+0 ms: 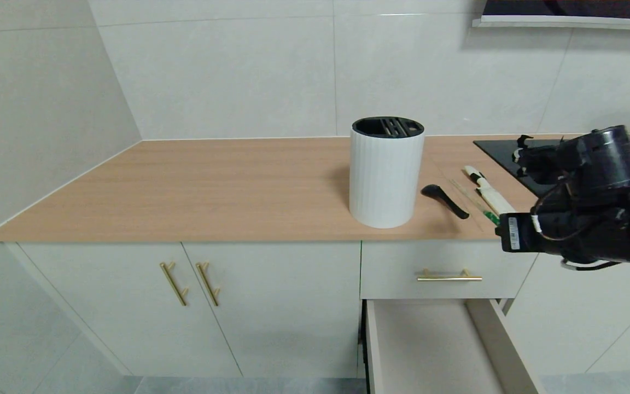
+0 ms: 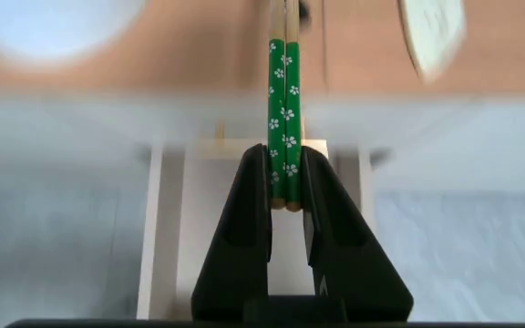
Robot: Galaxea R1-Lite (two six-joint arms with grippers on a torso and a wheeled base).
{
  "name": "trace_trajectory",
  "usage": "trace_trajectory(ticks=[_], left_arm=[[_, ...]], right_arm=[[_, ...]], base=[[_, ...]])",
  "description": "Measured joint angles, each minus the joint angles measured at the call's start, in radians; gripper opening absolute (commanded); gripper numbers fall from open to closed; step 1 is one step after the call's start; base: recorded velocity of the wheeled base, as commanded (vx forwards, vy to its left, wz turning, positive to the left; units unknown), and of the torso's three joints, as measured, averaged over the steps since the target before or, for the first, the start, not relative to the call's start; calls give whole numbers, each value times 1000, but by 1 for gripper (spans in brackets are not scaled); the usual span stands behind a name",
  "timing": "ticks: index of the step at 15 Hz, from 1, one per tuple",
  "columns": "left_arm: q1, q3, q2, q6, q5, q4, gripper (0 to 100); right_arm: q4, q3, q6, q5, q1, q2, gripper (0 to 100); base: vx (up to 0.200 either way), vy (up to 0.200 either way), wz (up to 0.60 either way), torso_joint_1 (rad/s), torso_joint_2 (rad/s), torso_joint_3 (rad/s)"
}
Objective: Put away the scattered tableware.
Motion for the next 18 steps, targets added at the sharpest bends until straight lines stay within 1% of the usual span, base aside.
trace_trajectory(ticks=[2,3,4,5,6,7,9,10,14,18], left_arm=[[0,0,0,0,0,0,100],[0,0,0,0,0,0,100],[0,0,0,0,0,0,100],[0,0,0,0,0,0,100],[0,0,0,0,0,0,100],[0,0,0,0,0,0,100],[0,0,0,0,0,0,100],[0,0,0,0,0,0,100],[0,0,1,0,0,0,100],[0,0,1,0,0,0,100]], right_arm=[[178,4,-1,86,14,-127,0],[270,1,-4,148,20,-189,0],[330,-5,-8,187,25,-239,0],[371,-9,-17,200,28,-271,0],[439,-9,-54,221,35,-301,0],[475,-9,-82,244,43,-323,0],[505,-9,-91,311,56,-341,0],[507,-5,-92,325,59,-343,0],[499,10,-93,343,63,-320,0],[377,73,-94,338,63,-251,0]], base=[[0,0,0,0,0,0],[0,0,0,0,0,0],[0,0,0,0,0,0],[0,0,0,0,0,0],[0,0,0,0,0,0],[0,0,0,0,0,0],[0,0,0,0,0,0],[0,0,0,0,0,0],[0,0,0,0,0,0],[0,0,0,0,0,0]])
